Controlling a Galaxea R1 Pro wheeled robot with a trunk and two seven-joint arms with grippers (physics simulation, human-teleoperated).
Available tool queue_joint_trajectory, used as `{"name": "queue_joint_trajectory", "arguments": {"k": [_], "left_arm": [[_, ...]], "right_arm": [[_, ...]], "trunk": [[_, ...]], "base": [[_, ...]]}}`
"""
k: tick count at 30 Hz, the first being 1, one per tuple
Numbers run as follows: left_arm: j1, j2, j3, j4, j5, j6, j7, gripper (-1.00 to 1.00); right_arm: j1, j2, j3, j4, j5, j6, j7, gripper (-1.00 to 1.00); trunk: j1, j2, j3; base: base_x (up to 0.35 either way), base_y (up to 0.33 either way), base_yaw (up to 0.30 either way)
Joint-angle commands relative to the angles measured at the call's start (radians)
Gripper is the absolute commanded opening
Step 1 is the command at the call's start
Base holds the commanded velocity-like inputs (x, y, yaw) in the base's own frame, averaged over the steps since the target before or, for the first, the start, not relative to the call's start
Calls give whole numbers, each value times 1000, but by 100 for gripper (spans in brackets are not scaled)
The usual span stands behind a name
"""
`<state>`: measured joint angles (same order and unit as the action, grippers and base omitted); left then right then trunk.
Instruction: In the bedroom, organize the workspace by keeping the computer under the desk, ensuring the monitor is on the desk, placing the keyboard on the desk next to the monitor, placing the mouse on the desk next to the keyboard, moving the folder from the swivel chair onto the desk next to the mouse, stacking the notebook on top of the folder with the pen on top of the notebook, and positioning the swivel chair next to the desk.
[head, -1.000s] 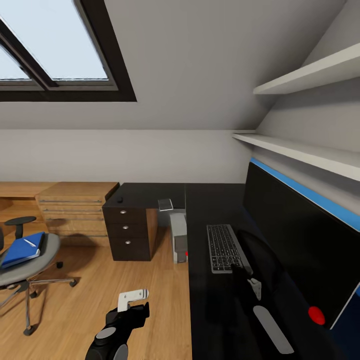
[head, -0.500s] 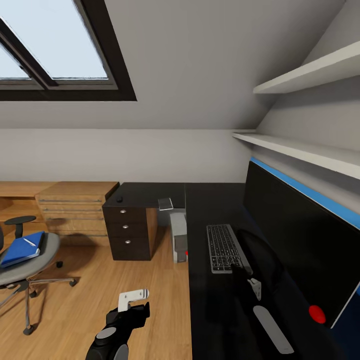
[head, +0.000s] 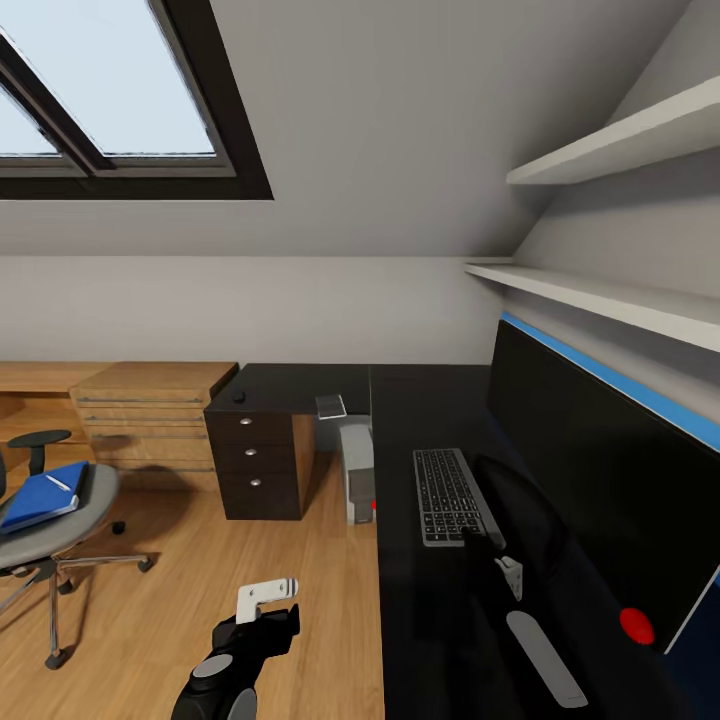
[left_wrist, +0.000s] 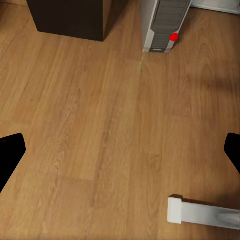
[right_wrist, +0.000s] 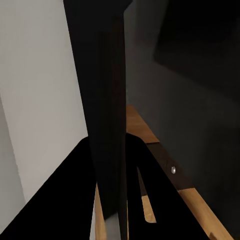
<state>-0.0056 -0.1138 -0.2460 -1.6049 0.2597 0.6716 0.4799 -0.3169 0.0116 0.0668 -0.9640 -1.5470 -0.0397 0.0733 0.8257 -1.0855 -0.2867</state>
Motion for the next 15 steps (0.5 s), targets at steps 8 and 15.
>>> {"name": "queue_joint_trajectory", "arguments": {"k": [8,15], "left_arm": [[-1,0,-1,-1,11,2,9,100],[-1,0,0,-1,10,2,9,100]], "right_arm": [[-1,-1,2,1,-12,-4,10,-100],[-1,-1,2,1,-12,-3,10,100]], "trunk": [[0,-1,-1],[0,-1,-1]], "base": [[0,0,0],[0,0,0]]}}
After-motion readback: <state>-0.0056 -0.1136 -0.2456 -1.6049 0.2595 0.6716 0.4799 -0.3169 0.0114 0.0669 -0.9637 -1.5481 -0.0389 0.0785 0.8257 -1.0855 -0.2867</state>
